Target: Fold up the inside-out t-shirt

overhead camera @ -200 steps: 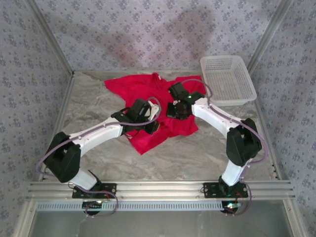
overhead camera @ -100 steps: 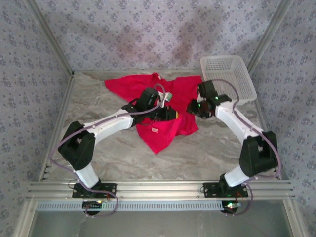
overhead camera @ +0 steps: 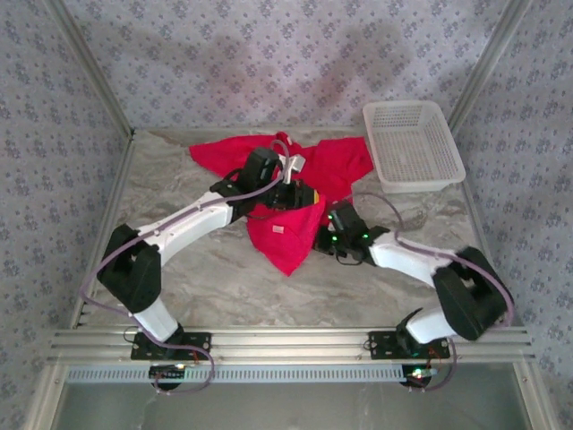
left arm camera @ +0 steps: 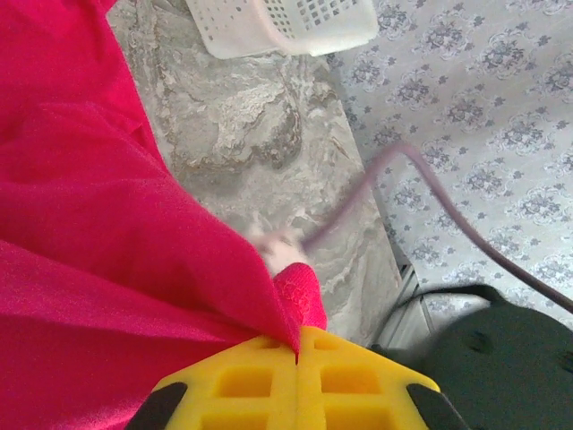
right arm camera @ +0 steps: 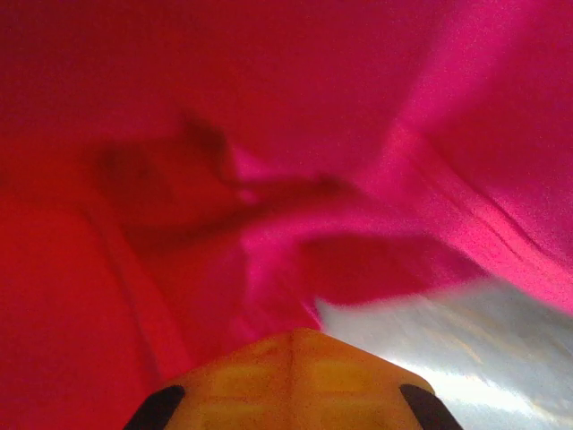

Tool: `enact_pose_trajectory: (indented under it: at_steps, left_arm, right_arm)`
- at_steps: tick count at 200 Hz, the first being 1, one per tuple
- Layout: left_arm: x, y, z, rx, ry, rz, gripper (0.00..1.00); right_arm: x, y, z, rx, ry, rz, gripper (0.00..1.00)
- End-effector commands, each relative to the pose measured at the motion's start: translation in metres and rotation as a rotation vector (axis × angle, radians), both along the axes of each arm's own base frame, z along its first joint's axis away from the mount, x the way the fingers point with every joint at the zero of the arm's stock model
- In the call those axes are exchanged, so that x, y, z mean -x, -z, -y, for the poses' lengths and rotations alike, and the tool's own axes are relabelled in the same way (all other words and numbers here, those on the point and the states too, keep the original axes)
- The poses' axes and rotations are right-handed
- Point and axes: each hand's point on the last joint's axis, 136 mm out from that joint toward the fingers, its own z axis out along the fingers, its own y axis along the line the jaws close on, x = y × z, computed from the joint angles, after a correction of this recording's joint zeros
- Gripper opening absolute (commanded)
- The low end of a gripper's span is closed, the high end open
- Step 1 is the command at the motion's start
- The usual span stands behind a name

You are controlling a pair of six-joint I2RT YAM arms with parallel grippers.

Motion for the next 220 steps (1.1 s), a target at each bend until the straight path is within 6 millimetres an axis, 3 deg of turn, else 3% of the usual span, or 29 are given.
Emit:
enact_pose_trajectory:
  at_steps: [1,13,47,71,95,116,136,164,186,200,220]
  left_arm:
    - [0.003,-0.050,-0.008,0.056,-0.023,0.065,0.00]
    - [0.004,-0.062,-0.009,0.075,-0.031,0.069,0.00]
    - [0.012,-0.102,-0.010,0.154,-0.035,0.105,0.00]
    - [0.016,-0.130,-0.011,0.201,-0.033,0.140,0.00]
    - [0.021,-0.162,-0.016,0.242,-0.026,0.187,0.00]
    - [0.027,-0.185,-0.024,0.253,-0.024,0.226,0.00]
    - [0.030,-0.198,-0.034,0.256,-0.036,0.259,0.00]
    - [0.026,-0.197,-0.042,0.261,-0.058,0.260,0.00]
    - [0.023,-0.194,-0.045,0.269,-0.064,0.244,0.00]
    - [0.021,-0.195,-0.052,0.269,-0.079,0.247,0.00]
    - [0.011,-0.188,-0.066,0.261,-0.124,0.232,0.00]
  right_arm:
    - [-0.067,-0.044,-0.042,-0.162,0.085,0.162,0.01]
    - [-0.094,-0.050,-0.050,-0.148,0.118,0.200,0.11]
    - [-0.160,-0.053,-0.068,-0.100,0.202,0.231,0.54]
    - [-0.187,-0.019,-0.078,-0.008,0.256,0.167,0.82]
    - [-0.201,0.021,-0.078,0.075,0.326,0.086,0.92]
    - [-0.209,0.039,-0.077,0.086,0.347,0.050,0.93]
    - [-0.214,0.042,-0.076,0.120,0.347,0.048,0.94]
    - [-0.215,0.048,-0.084,0.151,0.356,0.027,0.97]
    - [-0.210,0.071,-0.086,0.258,0.369,-0.054,0.95]
    - [-0.202,0.086,-0.088,0.272,0.360,-0.119,0.86]
    - [-0.199,0.093,-0.081,0.260,0.364,-0.142,0.49]
